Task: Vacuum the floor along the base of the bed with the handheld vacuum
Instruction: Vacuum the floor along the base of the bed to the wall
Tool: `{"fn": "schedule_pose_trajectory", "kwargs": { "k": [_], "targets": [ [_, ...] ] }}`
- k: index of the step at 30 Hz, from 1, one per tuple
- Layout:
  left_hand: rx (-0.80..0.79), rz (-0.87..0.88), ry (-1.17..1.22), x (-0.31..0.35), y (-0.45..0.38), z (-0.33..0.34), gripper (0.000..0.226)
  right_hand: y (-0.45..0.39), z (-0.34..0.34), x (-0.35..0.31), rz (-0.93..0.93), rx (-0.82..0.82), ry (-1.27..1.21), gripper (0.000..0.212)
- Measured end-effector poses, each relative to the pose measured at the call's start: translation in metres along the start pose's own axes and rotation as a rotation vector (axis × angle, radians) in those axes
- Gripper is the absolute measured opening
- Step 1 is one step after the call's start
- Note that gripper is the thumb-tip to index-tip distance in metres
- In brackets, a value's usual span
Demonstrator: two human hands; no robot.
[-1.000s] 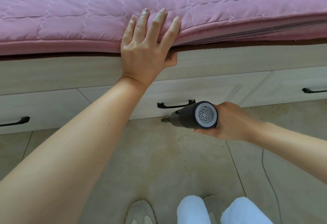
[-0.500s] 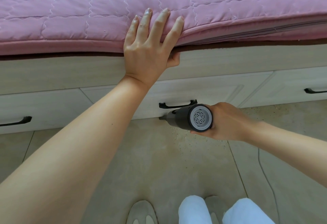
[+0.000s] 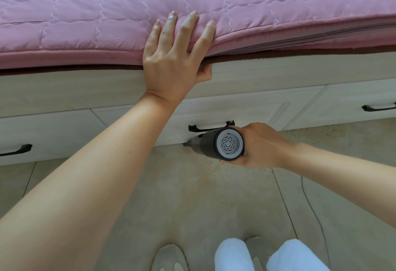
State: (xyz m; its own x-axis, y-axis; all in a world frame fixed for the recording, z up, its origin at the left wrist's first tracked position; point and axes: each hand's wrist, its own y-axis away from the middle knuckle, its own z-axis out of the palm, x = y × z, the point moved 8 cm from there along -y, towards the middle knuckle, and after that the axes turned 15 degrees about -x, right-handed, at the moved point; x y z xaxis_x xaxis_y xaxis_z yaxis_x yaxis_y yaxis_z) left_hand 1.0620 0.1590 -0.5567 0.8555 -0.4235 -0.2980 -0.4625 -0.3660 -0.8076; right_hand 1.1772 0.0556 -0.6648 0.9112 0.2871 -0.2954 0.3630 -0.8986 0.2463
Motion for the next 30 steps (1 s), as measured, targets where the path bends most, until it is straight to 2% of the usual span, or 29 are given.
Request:
{"fn": "schedule_pose_trajectory", "kwargs": {
  "k": [6,19,30],
  "targets": [
    [0.008,0.008,0.010,0.002,-0.001,-0.002,0.060,0.006,-0.013,0.015,0.057,-0.053,0.028,0.059],
    [0.011,-0.008,0.010,0.001,-0.001,-0.001,0.064,0.028,-0.013,0.042,0.184,-0.100,-0.054,0.052],
    [0.009,-0.007,0.022,0.001,-0.001,-0.001,0.065,0.028,-0.017,0.042,0.144,-0.101,-0.124,0.048]
  ]
}}
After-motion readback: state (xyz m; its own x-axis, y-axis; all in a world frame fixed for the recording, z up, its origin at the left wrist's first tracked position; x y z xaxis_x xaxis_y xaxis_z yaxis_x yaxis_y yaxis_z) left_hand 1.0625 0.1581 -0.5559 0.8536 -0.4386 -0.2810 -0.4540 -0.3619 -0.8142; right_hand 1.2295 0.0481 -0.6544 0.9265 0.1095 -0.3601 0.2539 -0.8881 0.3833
